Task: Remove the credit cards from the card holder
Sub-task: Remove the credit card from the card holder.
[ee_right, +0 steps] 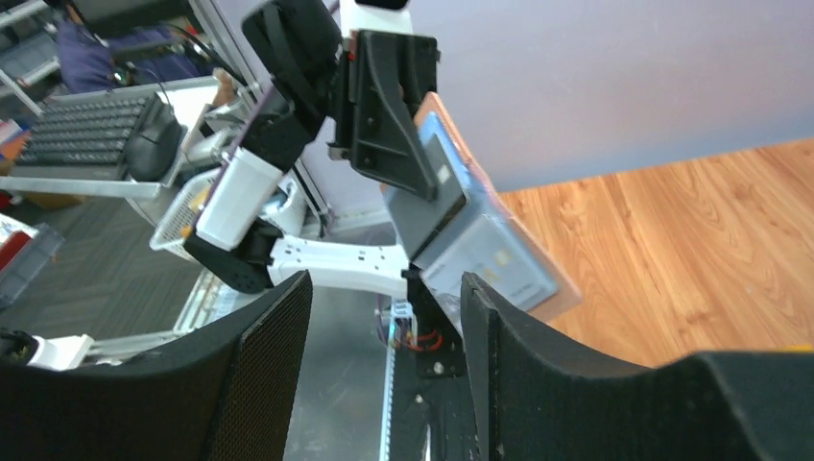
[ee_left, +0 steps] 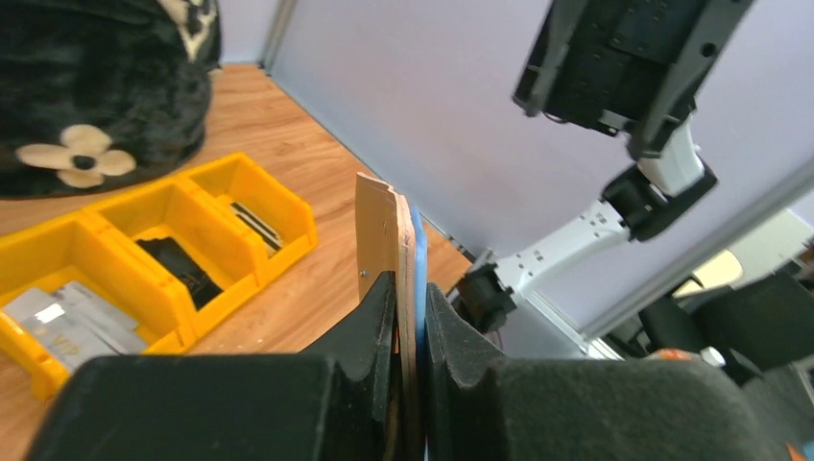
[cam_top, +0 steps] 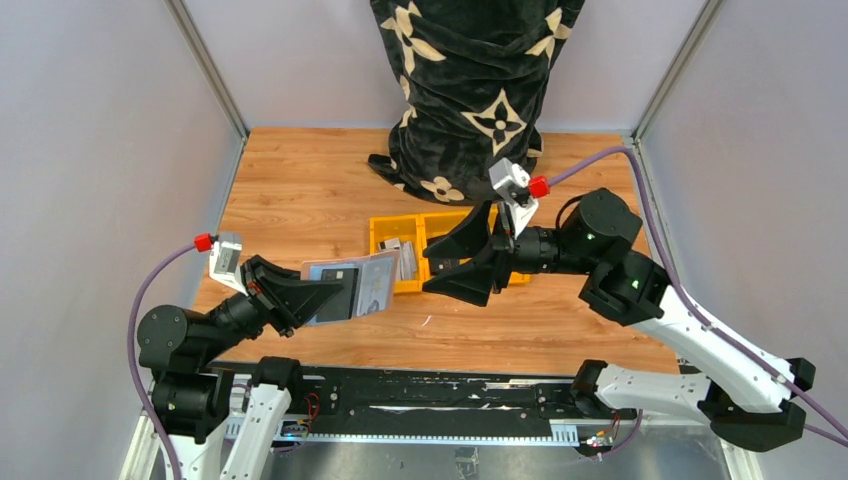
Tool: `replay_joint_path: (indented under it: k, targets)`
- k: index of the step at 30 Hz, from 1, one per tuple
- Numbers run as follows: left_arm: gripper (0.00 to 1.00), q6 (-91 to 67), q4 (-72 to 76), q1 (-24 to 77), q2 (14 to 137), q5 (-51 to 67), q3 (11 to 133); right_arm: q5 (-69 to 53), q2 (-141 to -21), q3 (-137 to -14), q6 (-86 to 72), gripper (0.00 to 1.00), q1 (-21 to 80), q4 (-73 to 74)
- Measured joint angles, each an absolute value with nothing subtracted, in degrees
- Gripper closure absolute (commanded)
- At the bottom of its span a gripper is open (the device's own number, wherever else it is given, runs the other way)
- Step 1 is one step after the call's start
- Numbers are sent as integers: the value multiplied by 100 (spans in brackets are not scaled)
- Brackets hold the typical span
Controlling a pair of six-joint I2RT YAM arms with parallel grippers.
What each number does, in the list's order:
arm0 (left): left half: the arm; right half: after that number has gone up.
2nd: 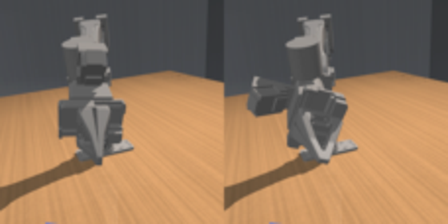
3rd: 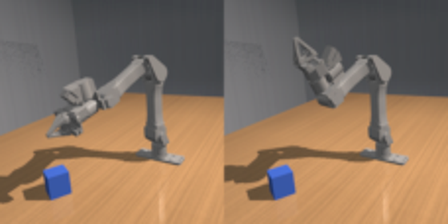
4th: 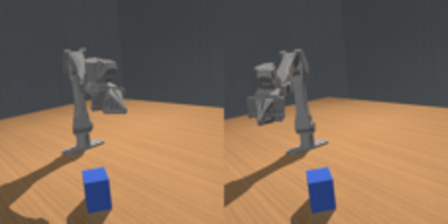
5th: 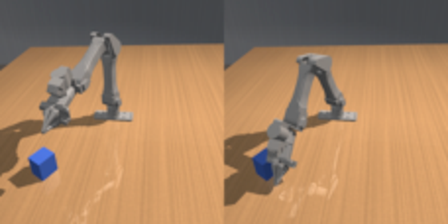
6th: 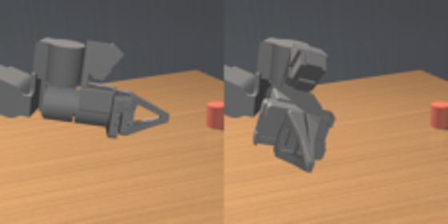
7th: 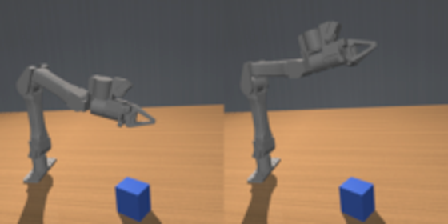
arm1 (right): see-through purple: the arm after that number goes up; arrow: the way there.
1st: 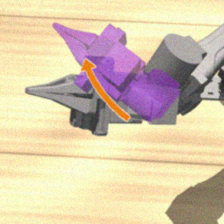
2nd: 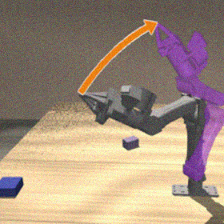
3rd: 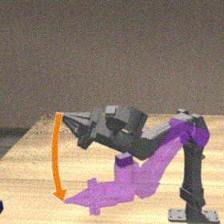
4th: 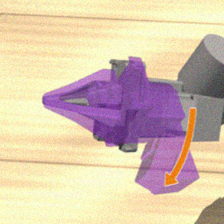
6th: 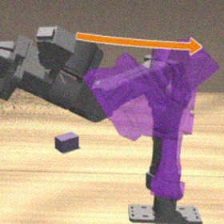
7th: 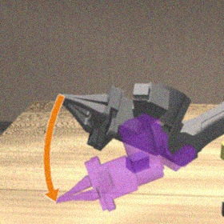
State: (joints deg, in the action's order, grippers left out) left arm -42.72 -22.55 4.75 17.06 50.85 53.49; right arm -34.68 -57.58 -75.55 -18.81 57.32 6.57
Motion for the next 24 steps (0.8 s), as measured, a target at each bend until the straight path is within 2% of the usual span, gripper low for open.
replay_joint_path:
  k: [5,10,15,24]
  targets:
    - [100,-4198,-2333,475,1706,4617,5349,-3697,-5793,-6882,-2762,40,5743,-714]
    - [100,-4211,-2324,475,1706,4563,5349,-4073,-6713,-6455,-3697,42,5841,-1881]
    - [100,-4265,-2329,475,1704,4567,5402,-4357,-7264,-6364,-4342,45,5872,-2569]
    - [100,-4482,-2327,475,1704,4576,5450,-4670,-7561,-6392,-4829,46,5892,-3262]
